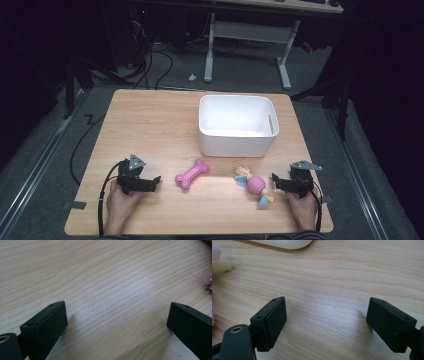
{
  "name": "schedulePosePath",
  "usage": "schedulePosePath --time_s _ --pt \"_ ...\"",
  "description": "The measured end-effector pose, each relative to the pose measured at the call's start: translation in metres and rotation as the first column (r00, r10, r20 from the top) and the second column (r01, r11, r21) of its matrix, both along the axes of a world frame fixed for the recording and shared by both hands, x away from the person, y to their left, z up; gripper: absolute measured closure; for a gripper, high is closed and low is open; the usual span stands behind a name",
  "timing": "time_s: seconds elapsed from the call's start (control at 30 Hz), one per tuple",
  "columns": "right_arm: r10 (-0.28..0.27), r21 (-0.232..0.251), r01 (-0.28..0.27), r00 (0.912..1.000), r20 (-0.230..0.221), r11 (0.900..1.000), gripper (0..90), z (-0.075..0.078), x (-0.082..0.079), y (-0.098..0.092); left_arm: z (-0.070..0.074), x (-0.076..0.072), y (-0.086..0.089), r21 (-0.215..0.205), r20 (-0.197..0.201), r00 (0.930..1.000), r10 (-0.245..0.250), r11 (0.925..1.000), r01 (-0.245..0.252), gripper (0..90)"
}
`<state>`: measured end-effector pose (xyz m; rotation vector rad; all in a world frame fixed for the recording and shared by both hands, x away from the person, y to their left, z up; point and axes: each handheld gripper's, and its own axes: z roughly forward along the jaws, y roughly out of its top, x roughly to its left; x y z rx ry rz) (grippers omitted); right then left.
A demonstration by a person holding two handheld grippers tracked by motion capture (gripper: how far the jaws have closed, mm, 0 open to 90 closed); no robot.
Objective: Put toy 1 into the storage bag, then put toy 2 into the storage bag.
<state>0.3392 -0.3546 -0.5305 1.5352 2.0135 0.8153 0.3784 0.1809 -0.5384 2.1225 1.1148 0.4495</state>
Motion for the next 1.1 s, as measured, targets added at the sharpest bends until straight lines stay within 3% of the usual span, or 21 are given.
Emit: schedulePosePath --time_s 0.17,0.33,0.57,1.1 --pt "0.000 0.000 0.000 1.0000 0.000 1.000 16.5 0.0000 0.0000 0.0000 0.0000 -0.0002 -0.0005 0.000 -0.001 1.0000 0.007 1.0000 -0.007 3.3" --pt "-0.004 0.001 0.004 1.0000 0.001 1.000 17.3 0.0000 -0.0001 0.0000 0.0001 -0.0017 -0.0032 0.000 -0.001 0.9988 0.049 0.9988 -0.049 3.3" --pt "-0.006 0.002 0.006 1.0000 0.006 1.000 18.9 0.0000 0.0001 -0.0004 0.0024 0.0001 -0.0027 0.013 -0.018 0.9996 0.020 0.9997 -0.020 4.9" --pt "-0.007 0.001 0.007 1.0000 0.006 1.000 19.1 0.0001 -0.0001 -0.0001 0.0051 -0.0005 -0.0037 0.011 -0.030 0.9992 0.026 0.9996 -0.025 9.6"
